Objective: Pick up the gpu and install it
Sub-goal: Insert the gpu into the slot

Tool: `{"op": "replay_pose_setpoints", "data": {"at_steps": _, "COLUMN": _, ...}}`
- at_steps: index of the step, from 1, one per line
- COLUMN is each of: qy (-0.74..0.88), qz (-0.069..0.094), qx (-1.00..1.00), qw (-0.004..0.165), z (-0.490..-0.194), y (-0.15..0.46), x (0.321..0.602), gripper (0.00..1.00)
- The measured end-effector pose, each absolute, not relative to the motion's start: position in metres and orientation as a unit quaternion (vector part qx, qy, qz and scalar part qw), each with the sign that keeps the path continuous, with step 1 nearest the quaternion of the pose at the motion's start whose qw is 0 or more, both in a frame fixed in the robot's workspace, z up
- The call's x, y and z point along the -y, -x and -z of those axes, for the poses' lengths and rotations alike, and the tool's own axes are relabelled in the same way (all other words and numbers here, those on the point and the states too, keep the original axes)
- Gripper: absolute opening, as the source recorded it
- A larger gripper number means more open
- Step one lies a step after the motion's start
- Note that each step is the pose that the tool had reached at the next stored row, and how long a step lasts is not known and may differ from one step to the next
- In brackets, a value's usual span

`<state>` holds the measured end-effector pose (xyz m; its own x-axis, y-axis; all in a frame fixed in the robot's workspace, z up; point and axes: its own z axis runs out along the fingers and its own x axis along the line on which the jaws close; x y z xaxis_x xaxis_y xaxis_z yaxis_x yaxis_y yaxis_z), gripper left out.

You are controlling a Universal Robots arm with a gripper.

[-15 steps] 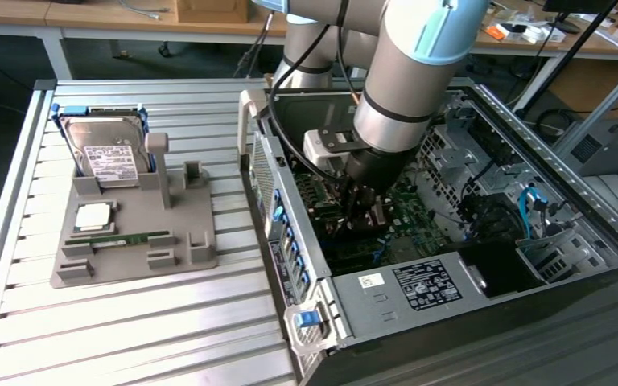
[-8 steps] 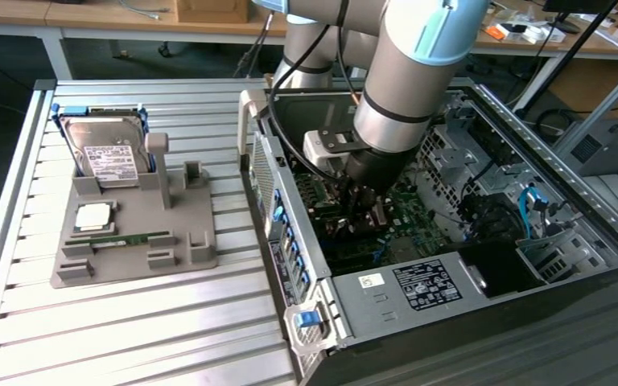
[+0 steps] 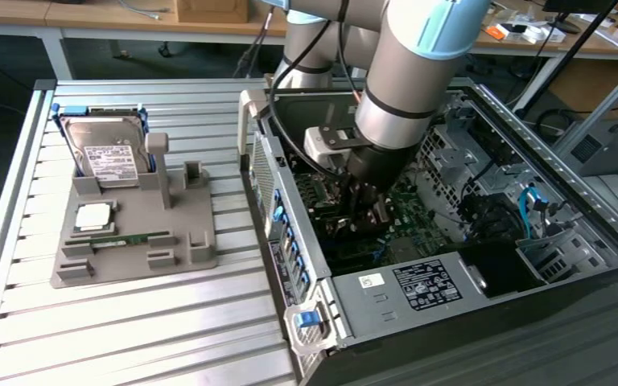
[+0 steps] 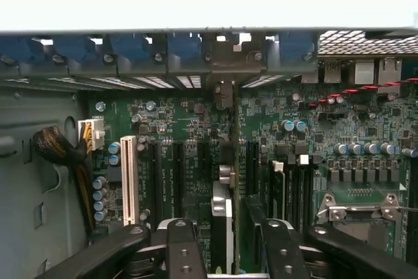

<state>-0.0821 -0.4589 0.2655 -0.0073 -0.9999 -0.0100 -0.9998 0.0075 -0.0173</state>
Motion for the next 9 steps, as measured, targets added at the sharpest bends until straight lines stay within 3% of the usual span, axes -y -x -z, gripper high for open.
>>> {"op": "replay_pose_setpoints", "data": {"at_steps": 9, "qy": 0.704, "qz": 0.003, "qx": -0.71, "qw": 0.01, "z": -0.284, "y": 0.082, "x": 0.458, "gripper": 0.4}}
